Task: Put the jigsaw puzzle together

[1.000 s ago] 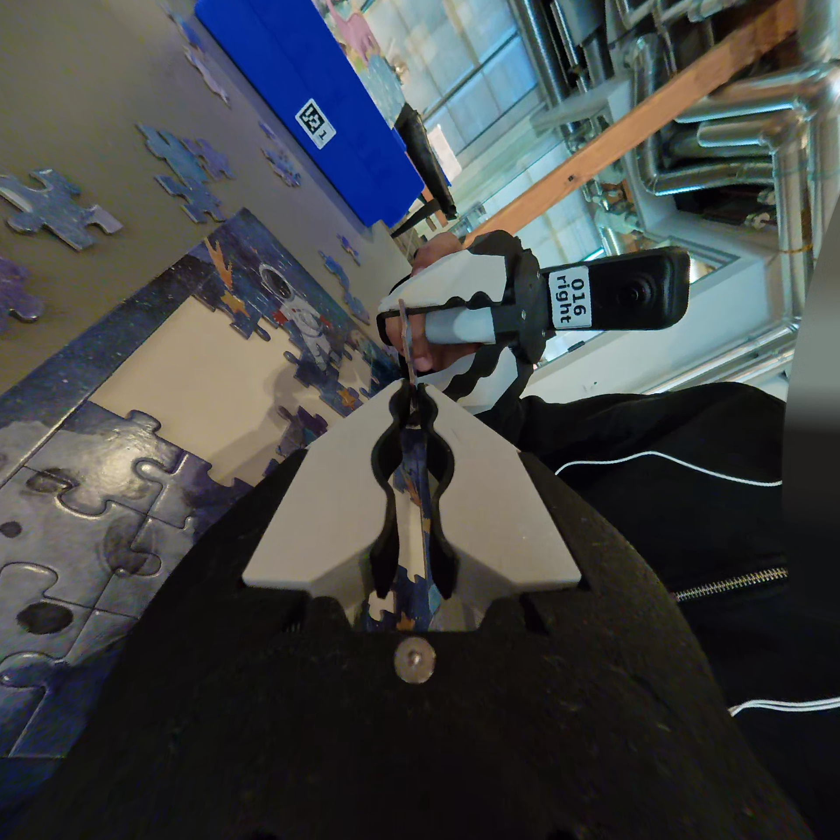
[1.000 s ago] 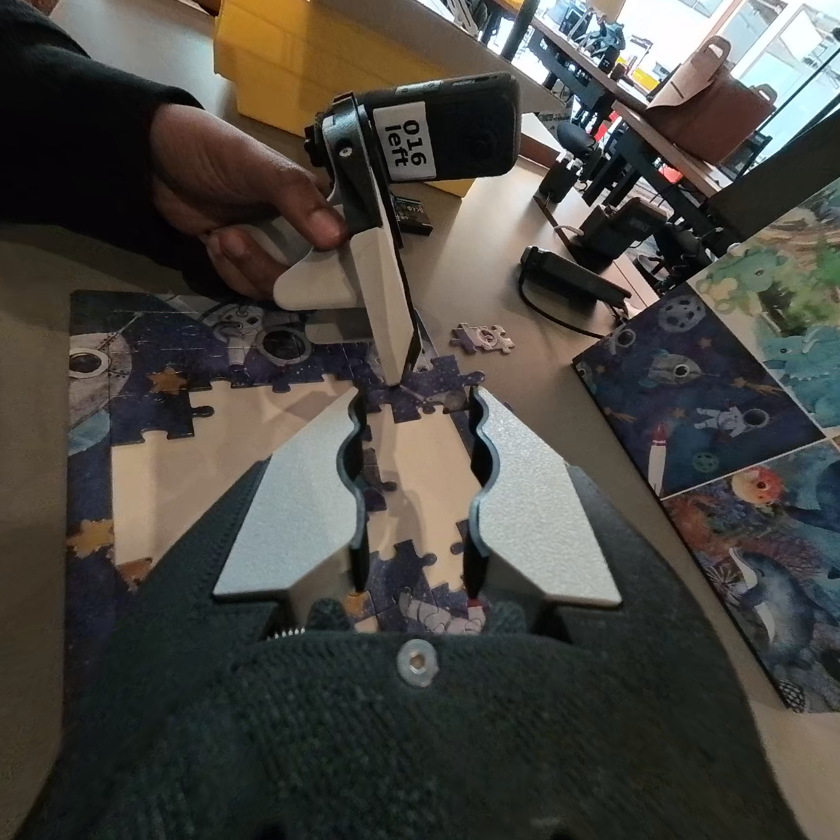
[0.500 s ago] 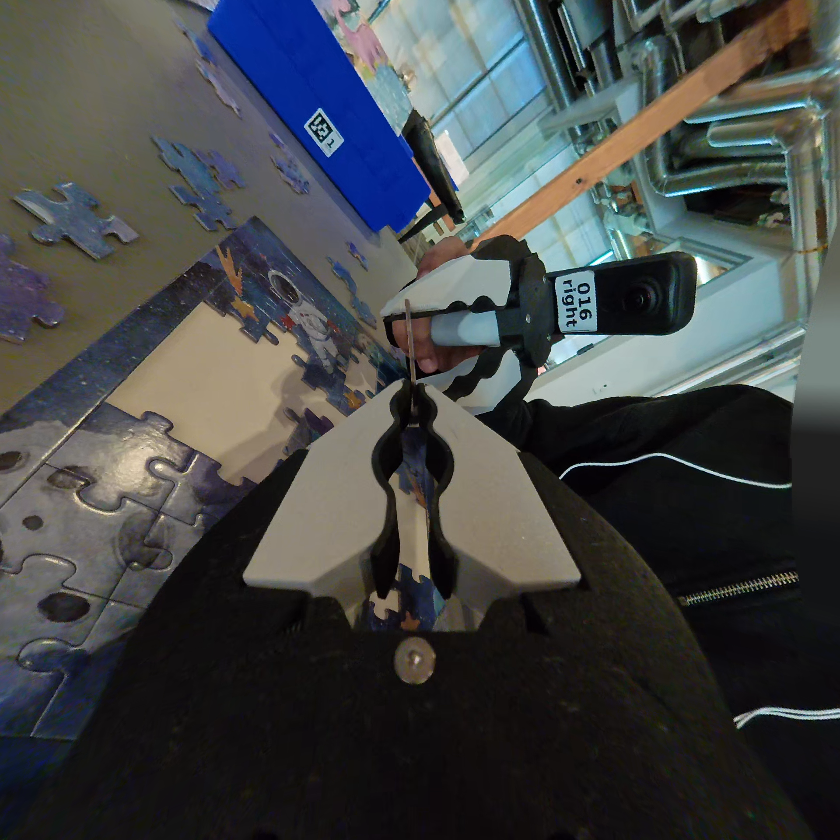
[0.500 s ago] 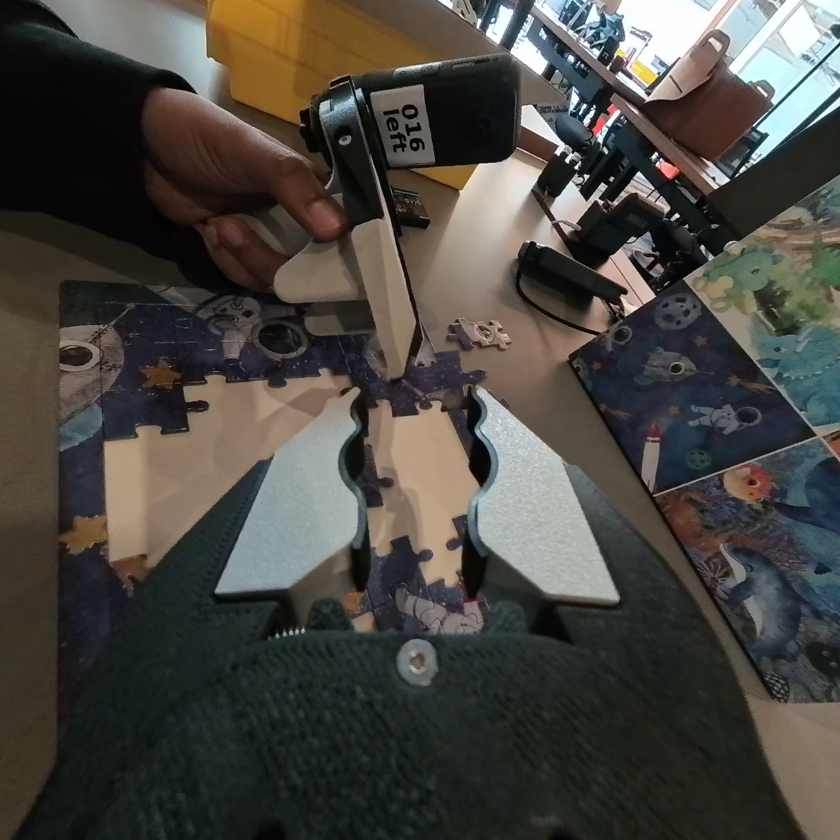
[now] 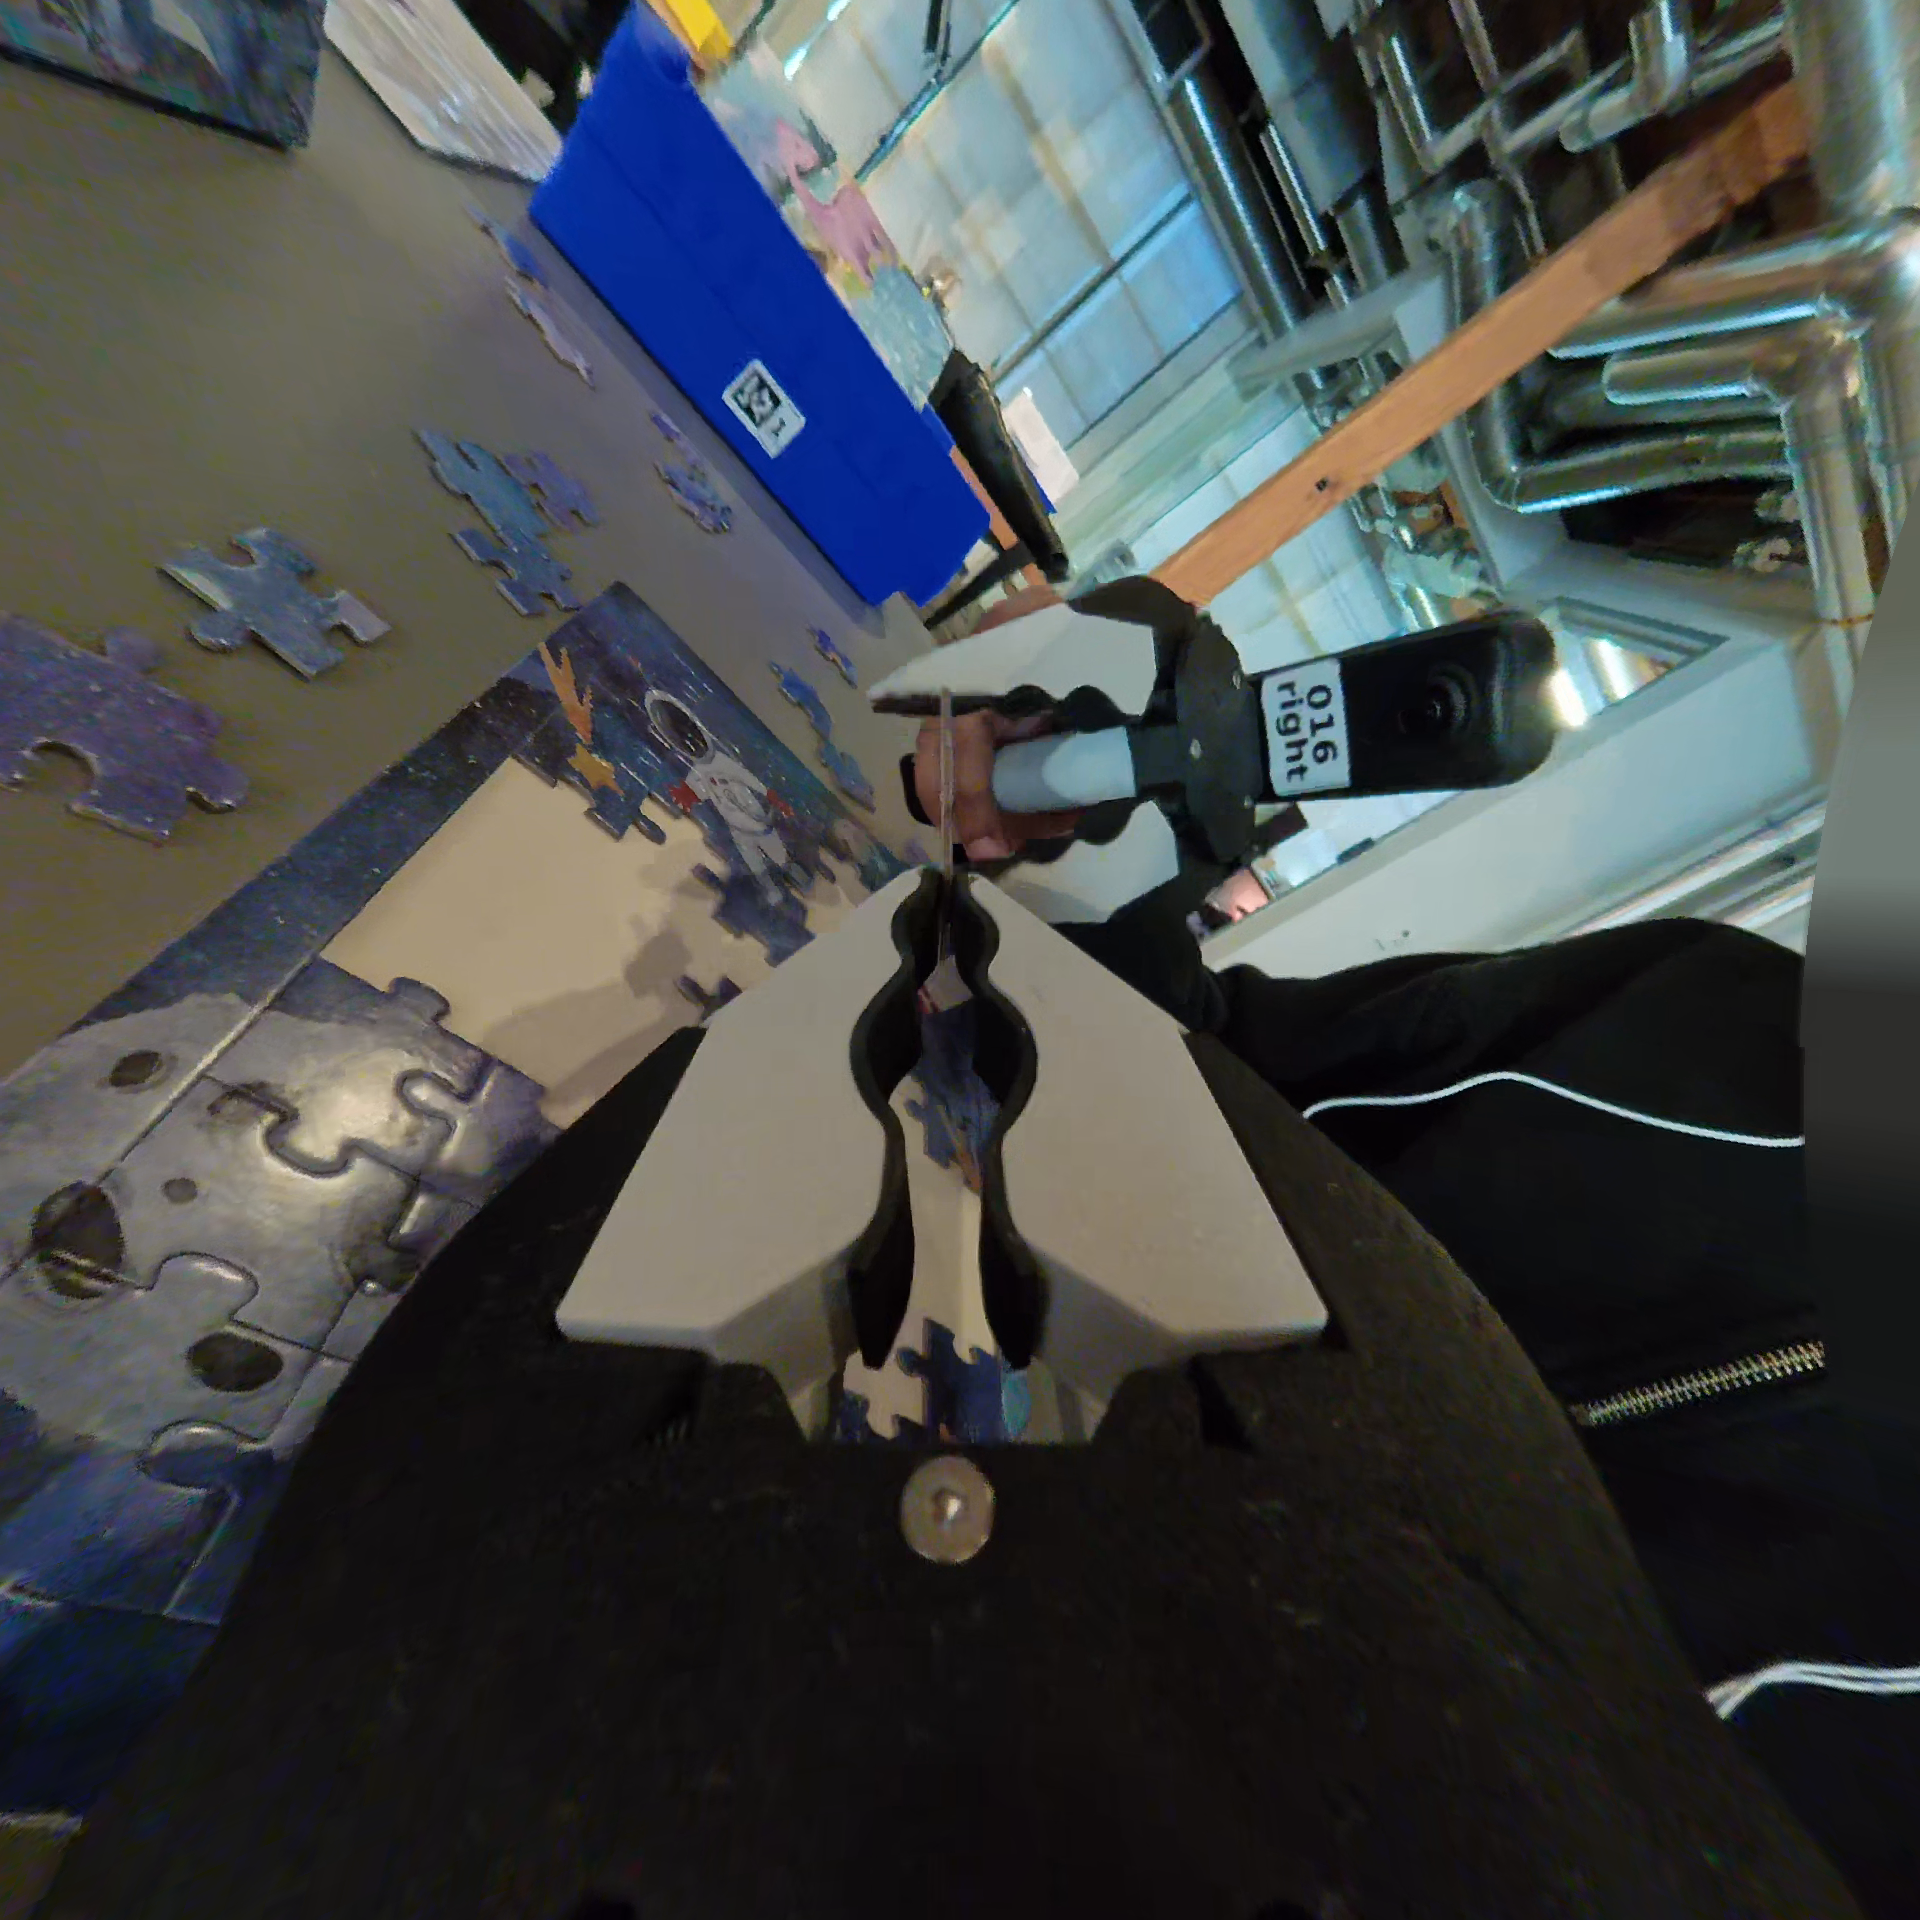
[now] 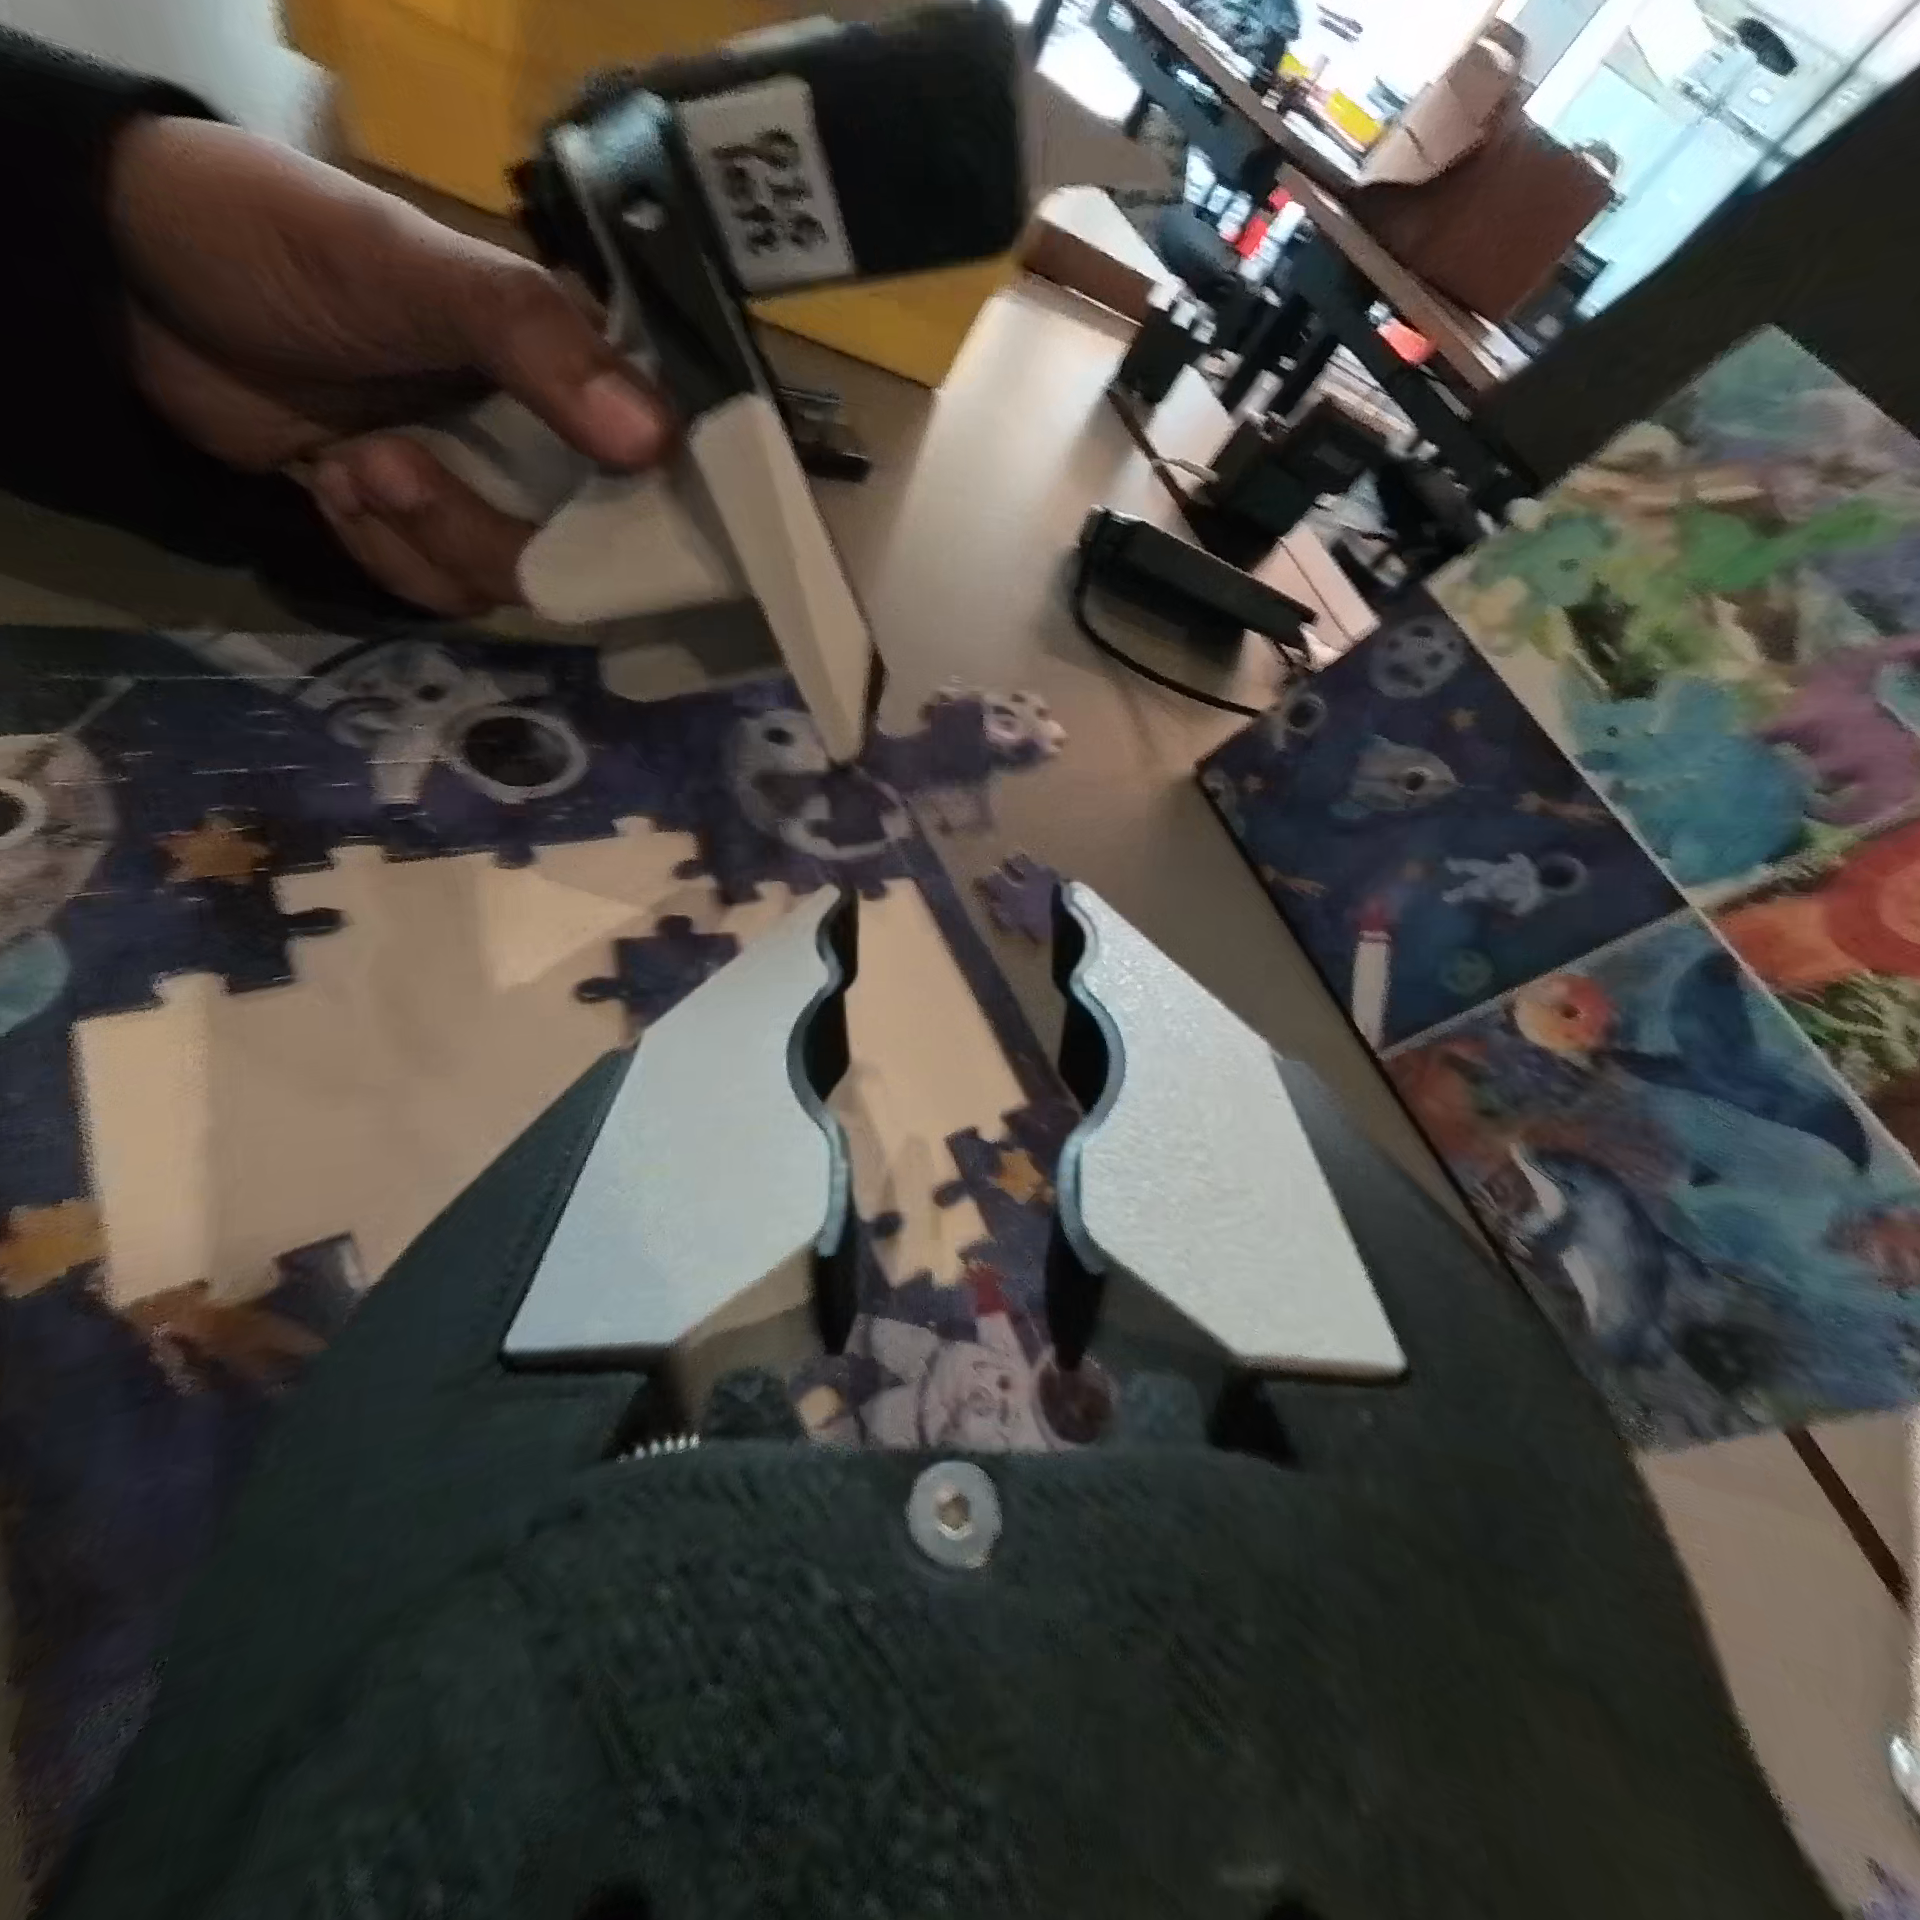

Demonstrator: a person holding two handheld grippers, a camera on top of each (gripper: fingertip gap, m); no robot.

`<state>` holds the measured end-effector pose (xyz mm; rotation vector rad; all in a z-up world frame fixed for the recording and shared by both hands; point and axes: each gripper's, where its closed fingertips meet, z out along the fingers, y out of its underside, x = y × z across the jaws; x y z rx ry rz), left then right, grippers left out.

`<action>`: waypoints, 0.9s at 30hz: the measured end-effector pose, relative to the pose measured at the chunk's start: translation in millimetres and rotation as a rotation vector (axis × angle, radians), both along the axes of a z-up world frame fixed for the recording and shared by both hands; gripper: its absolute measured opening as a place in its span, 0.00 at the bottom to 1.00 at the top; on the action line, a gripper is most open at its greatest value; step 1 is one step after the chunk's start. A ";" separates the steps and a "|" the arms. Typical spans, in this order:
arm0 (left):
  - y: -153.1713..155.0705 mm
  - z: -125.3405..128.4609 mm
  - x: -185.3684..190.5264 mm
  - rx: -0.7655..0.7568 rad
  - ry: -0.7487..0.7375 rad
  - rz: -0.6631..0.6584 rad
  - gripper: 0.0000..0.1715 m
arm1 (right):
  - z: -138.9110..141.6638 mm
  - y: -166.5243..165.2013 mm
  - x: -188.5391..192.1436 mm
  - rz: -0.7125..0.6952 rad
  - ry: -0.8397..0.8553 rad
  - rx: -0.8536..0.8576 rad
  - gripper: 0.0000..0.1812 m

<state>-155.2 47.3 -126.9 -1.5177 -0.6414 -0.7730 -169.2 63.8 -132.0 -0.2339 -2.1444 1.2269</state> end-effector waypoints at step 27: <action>-96.0 22.9 -82.1 -0.189 0.452 0.602 0.00 | 72.6 117.9 -45.8 -0.448 0.077 -0.405 0.14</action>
